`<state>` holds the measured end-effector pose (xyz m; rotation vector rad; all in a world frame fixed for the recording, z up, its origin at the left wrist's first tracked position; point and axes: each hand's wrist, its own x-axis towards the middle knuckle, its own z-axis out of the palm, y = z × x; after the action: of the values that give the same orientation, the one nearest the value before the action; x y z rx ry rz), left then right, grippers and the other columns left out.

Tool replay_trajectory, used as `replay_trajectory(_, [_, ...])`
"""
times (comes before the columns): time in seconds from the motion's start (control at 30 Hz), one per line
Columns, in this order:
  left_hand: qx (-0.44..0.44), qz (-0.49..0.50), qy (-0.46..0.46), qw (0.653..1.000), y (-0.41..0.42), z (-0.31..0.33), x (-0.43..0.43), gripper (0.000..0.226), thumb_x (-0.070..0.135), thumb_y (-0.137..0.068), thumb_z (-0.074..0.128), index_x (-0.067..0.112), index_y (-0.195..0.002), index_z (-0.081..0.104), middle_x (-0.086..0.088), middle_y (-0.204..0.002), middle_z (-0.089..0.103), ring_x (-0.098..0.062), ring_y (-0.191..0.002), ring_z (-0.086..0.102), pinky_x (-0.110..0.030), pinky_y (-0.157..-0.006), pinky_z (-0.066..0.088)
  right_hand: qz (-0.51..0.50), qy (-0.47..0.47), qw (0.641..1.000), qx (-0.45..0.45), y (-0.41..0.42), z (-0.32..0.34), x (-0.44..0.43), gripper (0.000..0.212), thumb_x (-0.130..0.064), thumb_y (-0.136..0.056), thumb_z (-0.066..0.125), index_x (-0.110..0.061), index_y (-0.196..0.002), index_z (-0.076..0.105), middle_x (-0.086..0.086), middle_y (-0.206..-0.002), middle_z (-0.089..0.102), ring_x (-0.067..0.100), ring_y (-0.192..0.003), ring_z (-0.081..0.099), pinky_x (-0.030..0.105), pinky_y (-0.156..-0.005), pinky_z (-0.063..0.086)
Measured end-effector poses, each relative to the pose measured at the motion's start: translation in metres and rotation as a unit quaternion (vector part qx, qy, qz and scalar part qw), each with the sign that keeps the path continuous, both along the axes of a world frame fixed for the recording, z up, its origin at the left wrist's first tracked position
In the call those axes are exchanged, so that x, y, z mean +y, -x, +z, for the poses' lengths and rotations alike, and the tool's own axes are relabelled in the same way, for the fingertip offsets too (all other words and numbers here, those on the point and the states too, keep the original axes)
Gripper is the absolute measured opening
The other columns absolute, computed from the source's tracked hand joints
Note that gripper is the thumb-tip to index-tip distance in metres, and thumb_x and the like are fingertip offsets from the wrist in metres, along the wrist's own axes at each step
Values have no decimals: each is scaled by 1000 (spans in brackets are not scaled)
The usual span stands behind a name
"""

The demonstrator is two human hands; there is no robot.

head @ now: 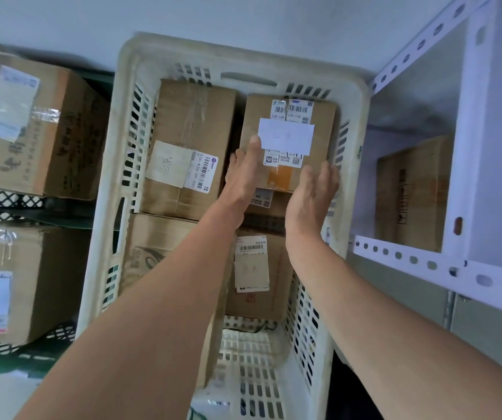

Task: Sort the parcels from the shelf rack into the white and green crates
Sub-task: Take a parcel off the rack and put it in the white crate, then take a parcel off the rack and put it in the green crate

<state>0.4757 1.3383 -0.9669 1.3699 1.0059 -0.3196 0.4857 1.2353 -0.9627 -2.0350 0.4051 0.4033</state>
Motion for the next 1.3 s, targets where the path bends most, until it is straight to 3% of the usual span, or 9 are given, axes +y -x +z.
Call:
replay_trajectory(0.17, [-11, -39, 28, 999, 13, 21, 4, 83, 82, -101, 17, 39, -170, 24, -2, -181, 17, -27, -168, 10, -61, -133, 10, 27, -35, 999, 5, 1, 21, -16, 58, -43, -115, 31, -23, -169, 20, -7, -178, 10, 9, -163, 7, 42, -134, 6])
replay_trajectory(0.27, [-24, -39, 30, 999, 27, 51, 5, 81, 84, -100, 14, 43, -170, 22, 2, -181, 12, -22, -168, 3, -63, -132, 3, 37, -82, 996, -5, 6, 49, -21, 59, -46, -114, 33, -26, -168, 24, -9, -177, 17, 7, -162, 13, 43, -134, 10])
replay_trajectory(0.57, [-171, -56, 61, 982, 93, 225, -2, 91, 90, -93, 18, 43, -171, 12, 19, -179, 9, -7, -165, 6, -47, -128, 12, 94, -136, 983, -77, 57, 208, -23, 67, -59, -107, 29, -34, -168, 17, -17, -176, 13, -11, -154, 12, 37, -134, 9])
replay_trajectory(0.63, [-188, -55, 53, 979, 106, 277, -3, 91, 88, -93, 20, 41, -171, 14, 18, -179, 10, -7, -165, 8, -48, -128, 13, 94, -150, 980, -87, 72, 254, -26, 64, -57, -109, 29, -36, -168, 18, -20, -175, 14, -17, -151, 14, 31, -132, 12])
replay_trajectory(0.77, [-225, -70, 48, 971, 133, 377, -14, 92, 89, -91, 23, 43, -171, 16, 20, -178, 15, -3, -163, 11, -48, -127, 17, 102, -165, 973, -122, 105, 349, -40, 61, -57, -109, 30, -40, -167, 21, -34, -165, 20, -34, -137, 19, 0, -111, 18])
replay_trajectory(0.9, [-235, -81, 37, 968, 159, 455, -34, 93, 88, -92, 26, 39, -170, 21, 18, -177, 20, 0, -159, 18, -49, -130, 19, 92, -187, 969, -133, 136, 433, -60, 60, -59, -105, 32, -46, -163, 23, -29, -170, 18, -12, -155, 17, 31, -132, 13])
replay_trajectory(1.07, [-243, -99, 35, 964, 199, 529, -72, 102, 95, -82, 30, 43, -169, 21, 20, -177, 20, -5, -163, 17, -43, -127, 22, 83, -218, 964, -131, 176, 508, -100, 68, -58, -104, 35, -36, -167, 23, -24, -172, 20, -4, -158, 19, 37, -134, 15])
replay_trajectory(1.2, [-229, -105, 26, 967, 224, 565, -119, 104, 95, -82, 33, 40, -170, 24, 17, -177, 22, -8, -164, 18, -51, -134, 18, 69, -224, 961, -144, 203, 545, -154, 71, -58, -102, 35, -34, -168, 22, -20, -174, 20, -4, -158, 19, 41, -133, 17])
replay_trajectory(1.3, [-238, -112, 7, 965, 241, 581, -167, 82, 83, -101, 25, 39, -169, 28, 18, -175, 26, -6, -160, 24, -51, -132, 24, 55, -225, 961, -154, 220, 566, -211, 67, -59, -104, 34, -39, -167, 21, -20, -174, 18, -3, -157, 22, 42, -133, 19])
